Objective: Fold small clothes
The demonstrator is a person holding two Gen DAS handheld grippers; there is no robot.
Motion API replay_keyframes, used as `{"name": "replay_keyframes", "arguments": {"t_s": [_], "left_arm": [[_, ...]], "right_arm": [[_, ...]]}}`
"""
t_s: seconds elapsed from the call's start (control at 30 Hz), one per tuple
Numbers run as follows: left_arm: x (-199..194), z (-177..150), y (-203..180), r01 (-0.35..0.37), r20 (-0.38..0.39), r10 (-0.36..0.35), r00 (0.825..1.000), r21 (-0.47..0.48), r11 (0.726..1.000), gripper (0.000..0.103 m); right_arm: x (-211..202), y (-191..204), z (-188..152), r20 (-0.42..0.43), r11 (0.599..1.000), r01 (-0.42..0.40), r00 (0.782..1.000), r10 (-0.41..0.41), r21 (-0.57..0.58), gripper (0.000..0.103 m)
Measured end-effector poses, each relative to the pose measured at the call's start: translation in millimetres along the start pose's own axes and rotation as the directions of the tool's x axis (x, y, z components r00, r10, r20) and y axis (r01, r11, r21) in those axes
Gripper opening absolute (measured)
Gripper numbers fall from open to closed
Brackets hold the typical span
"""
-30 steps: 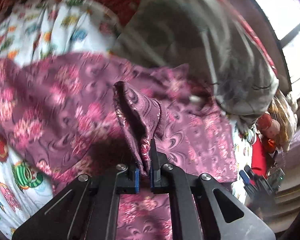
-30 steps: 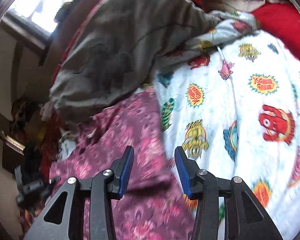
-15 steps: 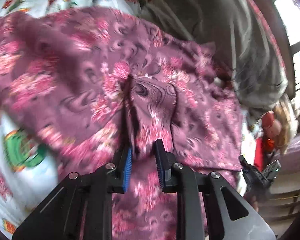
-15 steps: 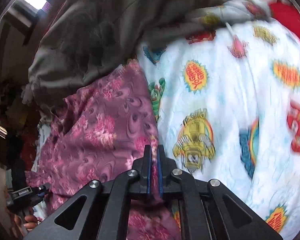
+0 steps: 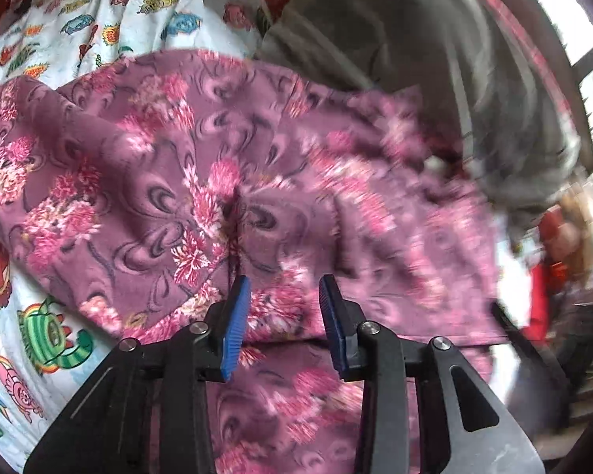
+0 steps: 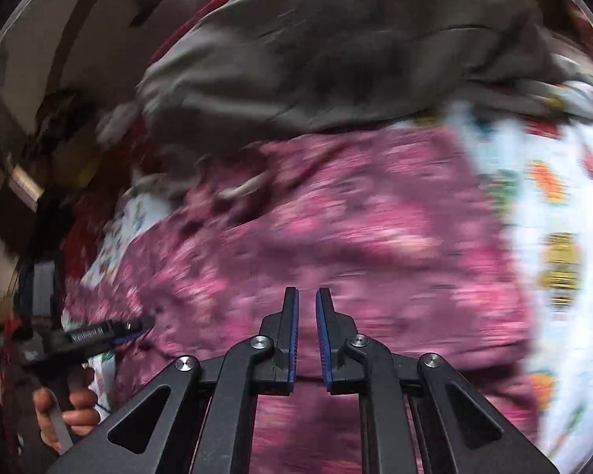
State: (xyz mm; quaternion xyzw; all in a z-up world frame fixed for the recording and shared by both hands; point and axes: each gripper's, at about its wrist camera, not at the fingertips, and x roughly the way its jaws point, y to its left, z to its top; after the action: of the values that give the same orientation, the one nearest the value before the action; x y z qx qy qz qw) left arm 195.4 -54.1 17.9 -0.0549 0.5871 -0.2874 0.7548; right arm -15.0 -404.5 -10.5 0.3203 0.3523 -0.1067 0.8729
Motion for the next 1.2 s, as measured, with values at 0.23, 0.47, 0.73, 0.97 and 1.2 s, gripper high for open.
{"name": "replay_keyframes", "arguments": {"t_s": [0.23, 0.47, 0.73, 0.97, 1.2], "left_arm": [[-62, 29, 77, -0.049, 0.123, 0.062, 0.99, -0.112, 0.993, 0.051], [-106, 58, 225, -0.182, 0.132, 0.243, 0.961, -0.358, 0.916, 0.051], [-105, 73, 306, -0.216, 0.116, 0.328, 0.937, -0.546, 0.81, 0.051], [-99, 88, 321, -0.163, 0.169, 0.314, 0.934, -0.581, 0.797, 0.017], [-121, 92, 272, -0.137, 0.256, 0.284, 0.924, -0.472, 0.871, 0.009]], "right_arm": [[64, 103, -1, -0.075, 0.98, -0.105, 0.993, 0.093, -0.168, 0.014], [114, 128, -40, -0.045, 0.963, -0.086, 0.996, 0.077, -0.255, 0.024], [114, 122, -44, -0.009, 0.963, -0.103, 0.995, 0.104, -0.247, 0.024], [113, 123, -45, -0.007, 0.964, -0.112, 0.993, 0.114, -0.241, 0.024], [113, 122, -45, -0.008, 0.964, -0.114, 0.993, 0.115, -0.239, 0.024]]}}
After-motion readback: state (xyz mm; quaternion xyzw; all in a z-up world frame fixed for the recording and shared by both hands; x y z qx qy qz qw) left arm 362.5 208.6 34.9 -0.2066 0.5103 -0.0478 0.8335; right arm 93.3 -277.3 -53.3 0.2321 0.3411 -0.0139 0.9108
